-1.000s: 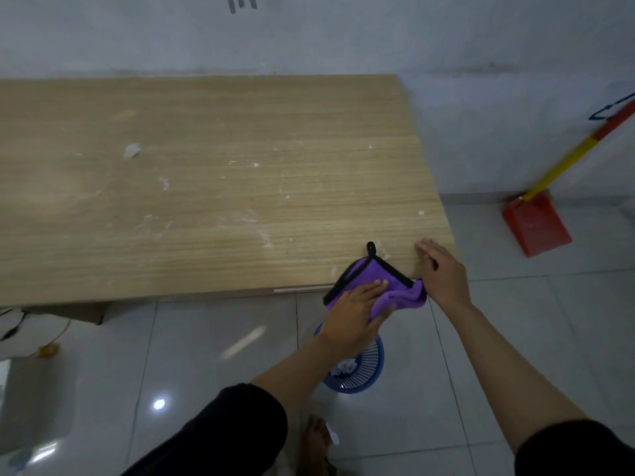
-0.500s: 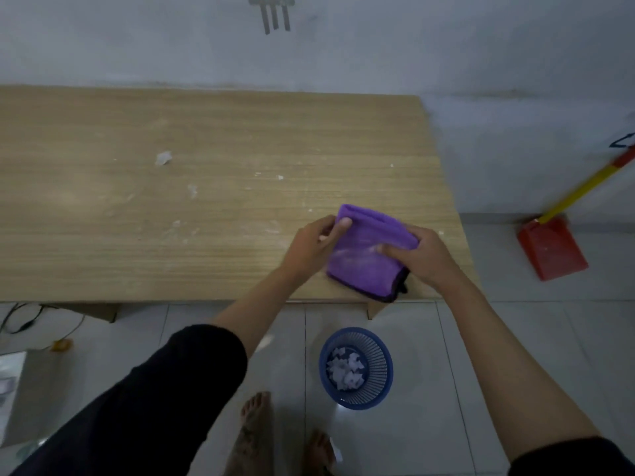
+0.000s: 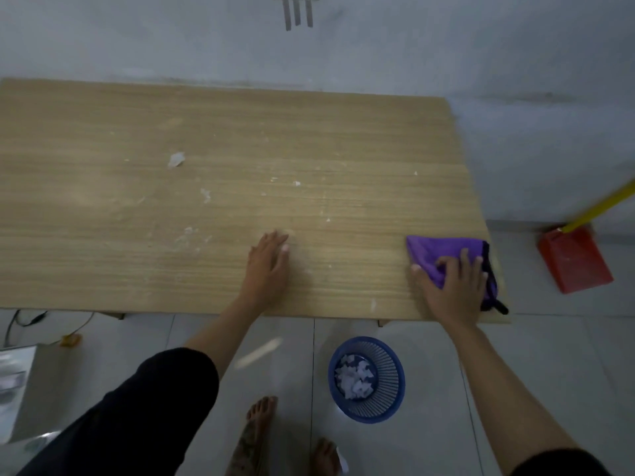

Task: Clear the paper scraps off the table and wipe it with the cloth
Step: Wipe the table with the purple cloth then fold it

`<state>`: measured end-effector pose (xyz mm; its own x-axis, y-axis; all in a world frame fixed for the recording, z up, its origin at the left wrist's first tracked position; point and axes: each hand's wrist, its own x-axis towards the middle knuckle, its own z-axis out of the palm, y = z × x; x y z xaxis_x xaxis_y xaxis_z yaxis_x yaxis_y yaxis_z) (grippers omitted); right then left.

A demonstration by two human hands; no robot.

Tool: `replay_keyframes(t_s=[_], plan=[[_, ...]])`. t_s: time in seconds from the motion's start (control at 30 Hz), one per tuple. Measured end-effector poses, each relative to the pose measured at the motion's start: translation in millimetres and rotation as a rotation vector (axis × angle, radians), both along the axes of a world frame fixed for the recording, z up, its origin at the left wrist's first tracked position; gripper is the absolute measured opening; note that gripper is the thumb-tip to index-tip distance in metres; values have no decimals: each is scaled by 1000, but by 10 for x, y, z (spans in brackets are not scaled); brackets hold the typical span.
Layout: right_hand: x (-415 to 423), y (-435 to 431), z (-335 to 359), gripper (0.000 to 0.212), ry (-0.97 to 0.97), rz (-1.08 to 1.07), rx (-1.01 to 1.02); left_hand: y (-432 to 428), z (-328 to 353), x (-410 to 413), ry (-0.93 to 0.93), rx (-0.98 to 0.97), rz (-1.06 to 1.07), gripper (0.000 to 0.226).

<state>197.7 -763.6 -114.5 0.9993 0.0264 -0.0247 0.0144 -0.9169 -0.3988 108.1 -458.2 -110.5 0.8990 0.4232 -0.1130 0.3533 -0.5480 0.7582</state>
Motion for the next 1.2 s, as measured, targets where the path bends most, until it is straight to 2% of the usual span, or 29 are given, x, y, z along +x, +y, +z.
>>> replay_keyframes(t_s=[0.07, 0.23, 0.3, 0.4, 0.53, 0.6, 0.73, 0.8, 0.93, 1.07, 1.2], plan=[[-122, 292, -4, 56, -34, 105, 24, -58, 71, -23, -46, -78, 68, 39], [-537, 599, -41, 57, -45, 576, 116, -54, 138, -69, -111, -149, 123, 40], [-532, 454, -46, 47, -49, 565, 212, 19, 130, -98, -107, -115, 90, 39], [-292, 400, -12, 41, -17, 316, 382, 181, 83, -158, -98, -35, 95, 37], [182, 809, 70, 39, 42, 175, 247, 351, 5, -253, -79, 5, 158, 38], [363, 1136, 69, 43, 99, 221, 151, 413, -40, -274, -81, 31, 160, 39], [509, 1844, 56, 69, 135, 434, 86, 499, -136, -298, -86, 61, 138, 42], [504, 2164, 32, 65, 129, 559, 114, 519, -152, -306, -102, 45, 154, 42], [279, 2539, 43, 47, 217, 830, 337, 511, -154, -306, -99, 34, 184, 41], [113, 2389, 97, 46, 353, 904, 406, 434, -114, -337, -120, 6, 226, 41], [31, 1977, 132, 46, 446, 894, 380, 212, -80, -464, -112, 46, 76, 62]])
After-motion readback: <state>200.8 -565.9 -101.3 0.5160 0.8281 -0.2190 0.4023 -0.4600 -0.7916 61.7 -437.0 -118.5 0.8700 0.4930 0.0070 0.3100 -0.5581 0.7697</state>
